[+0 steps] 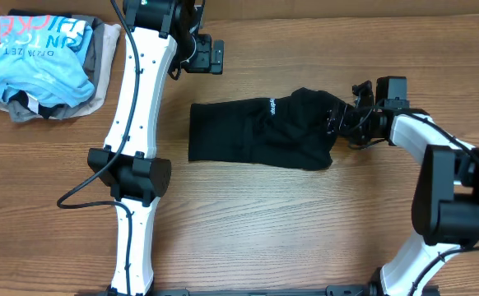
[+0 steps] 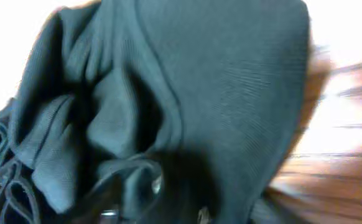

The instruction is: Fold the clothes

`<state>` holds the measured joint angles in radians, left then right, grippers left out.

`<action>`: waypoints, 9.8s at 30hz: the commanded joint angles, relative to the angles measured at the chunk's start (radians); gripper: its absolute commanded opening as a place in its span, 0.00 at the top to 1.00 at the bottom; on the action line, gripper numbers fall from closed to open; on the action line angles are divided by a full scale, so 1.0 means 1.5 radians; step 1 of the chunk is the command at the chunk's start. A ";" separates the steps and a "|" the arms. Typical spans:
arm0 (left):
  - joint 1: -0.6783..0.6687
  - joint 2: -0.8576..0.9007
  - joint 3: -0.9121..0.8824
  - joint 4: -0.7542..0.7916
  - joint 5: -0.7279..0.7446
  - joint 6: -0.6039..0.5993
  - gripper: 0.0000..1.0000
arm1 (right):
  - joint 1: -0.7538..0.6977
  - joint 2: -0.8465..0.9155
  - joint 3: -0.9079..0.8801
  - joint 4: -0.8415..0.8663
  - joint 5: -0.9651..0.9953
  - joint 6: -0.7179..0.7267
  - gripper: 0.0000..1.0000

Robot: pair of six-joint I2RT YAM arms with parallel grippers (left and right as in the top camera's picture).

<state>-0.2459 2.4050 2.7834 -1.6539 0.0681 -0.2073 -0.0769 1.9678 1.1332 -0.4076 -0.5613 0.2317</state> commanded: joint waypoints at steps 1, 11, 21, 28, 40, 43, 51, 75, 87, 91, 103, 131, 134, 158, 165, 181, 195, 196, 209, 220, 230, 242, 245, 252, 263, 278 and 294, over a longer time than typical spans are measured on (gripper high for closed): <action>0.006 -0.012 0.009 -0.001 0.004 0.006 0.00 | 0.002 0.039 -0.010 -0.015 -0.016 0.001 0.69; 0.008 -0.012 0.009 -0.004 -0.012 0.019 0.00 | -0.098 -0.013 0.033 -0.130 -0.025 -0.035 0.96; 0.017 -0.012 0.009 -0.004 -0.028 0.019 0.00 | -0.178 -0.115 0.252 -0.451 -0.029 -0.171 0.96; 0.021 -0.012 0.009 -0.003 -0.030 0.019 0.00 | -0.080 -0.118 0.360 -0.538 -0.029 -0.177 0.96; 0.029 -0.011 0.009 0.014 -0.036 0.034 0.00 | 0.251 -0.098 0.332 -0.437 0.173 -0.053 0.96; 0.038 -0.011 0.009 0.017 -0.035 0.034 0.00 | 0.301 -0.069 0.327 -0.411 0.177 -0.048 0.96; 0.060 -0.011 0.009 0.025 -0.035 0.034 0.00 | 0.396 0.028 0.327 -0.377 0.149 -0.032 0.96; 0.083 -0.003 0.004 0.047 -0.035 0.034 0.00 | 0.360 -0.078 0.455 -0.474 0.166 -0.035 0.29; 0.085 -0.003 0.004 0.049 -0.035 0.034 0.00 | 0.343 -0.072 0.430 -0.465 0.209 -0.037 0.29; 0.085 -0.003 0.004 0.048 -0.035 0.034 0.00 | 0.343 -0.071 0.391 -0.438 0.229 -0.031 0.29; 0.090 -0.003 0.004 0.048 -0.069 0.036 0.00 | 0.409 -0.067 0.285 -0.303 0.337 0.152 0.33; 0.123 -0.003 0.004 0.026 -0.068 0.036 0.00 | 0.451 -0.004 0.330 -0.414 0.434 0.229 0.96; 0.125 -0.003 0.004 0.026 -0.068 0.036 0.00 | 0.454 -0.020 0.341 -0.443 0.373 0.221 0.96; 0.152 -0.003 0.003 -0.006 -0.006 0.037 0.00 | 0.415 -0.096 0.329 -0.477 0.303 0.189 0.21; 0.121 -0.003 -0.052 -0.024 0.122 0.076 0.00 | 0.232 -0.172 0.358 -0.470 0.298 0.156 0.05; -0.110 -0.003 -0.416 0.189 0.243 -0.031 0.00 | 0.073 -0.171 0.352 -0.508 0.273 0.101 0.01; -0.214 -0.003 -0.613 0.399 0.261 -0.139 0.00 | 0.073 -0.171 0.351 -0.511 0.273 0.089 0.01; -0.217 -0.003 -0.623 0.410 0.259 -0.144 0.03 | 0.073 -0.171 0.351 -0.510 0.273 0.089 0.01; -0.126 -0.004 -0.600 0.438 0.270 -0.120 0.96 | 0.073 -0.171 0.351 -0.514 0.273 0.079 0.01; 0.056 -0.073 -0.392 0.282 0.292 -0.010 0.96 | 0.073 -0.171 0.351 -0.507 0.273 0.074 0.01; 0.188 -0.182 -0.254 0.282 0.292 -0.029 0.96 | 0.073 -0.171 0.351 -0.505 0.273 0.074 0.00; 0.438 -0.234 -0.226 0.290 0.328 -0.041 0.96 | 0.073 -0.171 0.349 -0.505 0.273 0.074 0.00; 0.490 -0.233 -0.227 0.302 0.363 -0.041 0.96 | 0.073 -0.171 0.348 -0.507 0.273 0.074 0.00; 0.579 -0.233 -0.227 0.337 0.426 -0.042 0.96 | 0.073 -0.171 0.348 -0.510 0.273 0.075 0.00; 0.634 -0.181 -0.227 0.393 0.513 -0.078 0.96 | 0.073 -0.171 0.348 -0.513 0.273 0.075 0.00; 0.634 -0.068 -0.227 0.583 0.539 -0.243 0.96 | 0.073 -0.171 0.348 -0.520 0.273 0.075 0.00; 0.619 0.010 -0.228 0.671 0.584 -0.407 0.96 | 0.073 -0.171 0.348 -0.520 0.273 0.075 0.00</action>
<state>0.6975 2.3974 2.4260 -0.6579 0.8955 -0.7696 0.0341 1.7142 1.6611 -1.1904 -0.1505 0.3504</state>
